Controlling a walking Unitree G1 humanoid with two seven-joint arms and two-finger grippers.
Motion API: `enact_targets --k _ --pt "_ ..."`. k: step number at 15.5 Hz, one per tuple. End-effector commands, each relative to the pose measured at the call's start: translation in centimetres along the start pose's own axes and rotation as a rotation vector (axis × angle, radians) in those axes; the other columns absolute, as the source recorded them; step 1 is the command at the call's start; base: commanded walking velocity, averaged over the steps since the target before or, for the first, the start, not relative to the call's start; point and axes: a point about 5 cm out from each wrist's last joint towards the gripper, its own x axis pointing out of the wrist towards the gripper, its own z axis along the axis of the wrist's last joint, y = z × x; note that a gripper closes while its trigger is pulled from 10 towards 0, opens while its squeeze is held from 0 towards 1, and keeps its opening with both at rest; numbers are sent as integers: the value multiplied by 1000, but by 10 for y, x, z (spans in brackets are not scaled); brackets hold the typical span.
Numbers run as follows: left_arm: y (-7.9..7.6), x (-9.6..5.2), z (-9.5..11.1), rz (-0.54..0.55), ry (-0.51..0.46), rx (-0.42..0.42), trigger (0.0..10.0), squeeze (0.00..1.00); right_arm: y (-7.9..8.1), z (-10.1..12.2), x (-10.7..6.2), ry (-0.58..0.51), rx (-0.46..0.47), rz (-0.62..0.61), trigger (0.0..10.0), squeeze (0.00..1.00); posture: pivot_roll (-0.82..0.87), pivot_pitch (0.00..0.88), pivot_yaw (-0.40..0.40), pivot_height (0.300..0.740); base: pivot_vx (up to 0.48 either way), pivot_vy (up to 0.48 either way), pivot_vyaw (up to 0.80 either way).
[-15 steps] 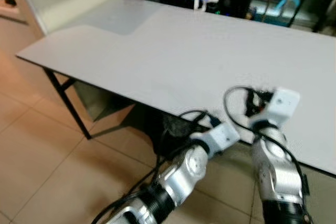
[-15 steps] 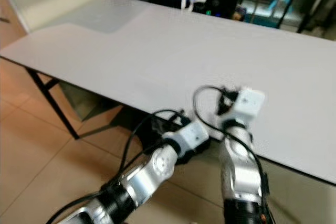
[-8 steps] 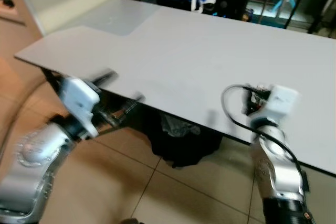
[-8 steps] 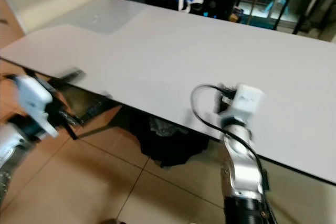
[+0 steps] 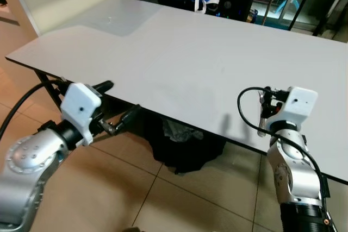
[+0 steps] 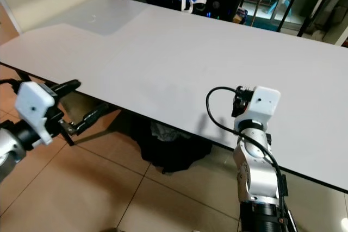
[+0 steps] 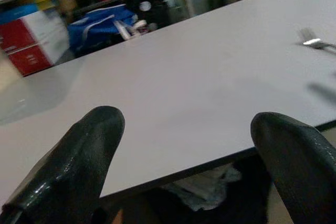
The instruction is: Setting the table
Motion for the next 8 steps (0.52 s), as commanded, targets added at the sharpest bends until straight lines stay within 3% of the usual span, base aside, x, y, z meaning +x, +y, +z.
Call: enact_targets --k 1,2,3,4,8 --pt "-1 4 4 16 -7 8 10000 0 5 8 2 -22 -1 19 10000 0 69 21 -13 740 0 0 0" --pt "-2 9 7 45 -22 19 10000 0 9 14 1 -47 -11 60 10000 0 68 21 -11 740 0 0 0" --pt "4 16 2 137 31 62 10000 0 13 22 0 -72 -8 95 10000 0 62 25 -8 740 0 289 0" --pt "9 23 -1 220 49 66 10000 0 18 21 -1 -39 11 109 10000 0 59 26 -7 740 0 480 -800" --pt "3 39 7 247 7 28 10000 0 31 28 -4 -53 56 151 10000 0 62 28 -2 740 0 480 -800"
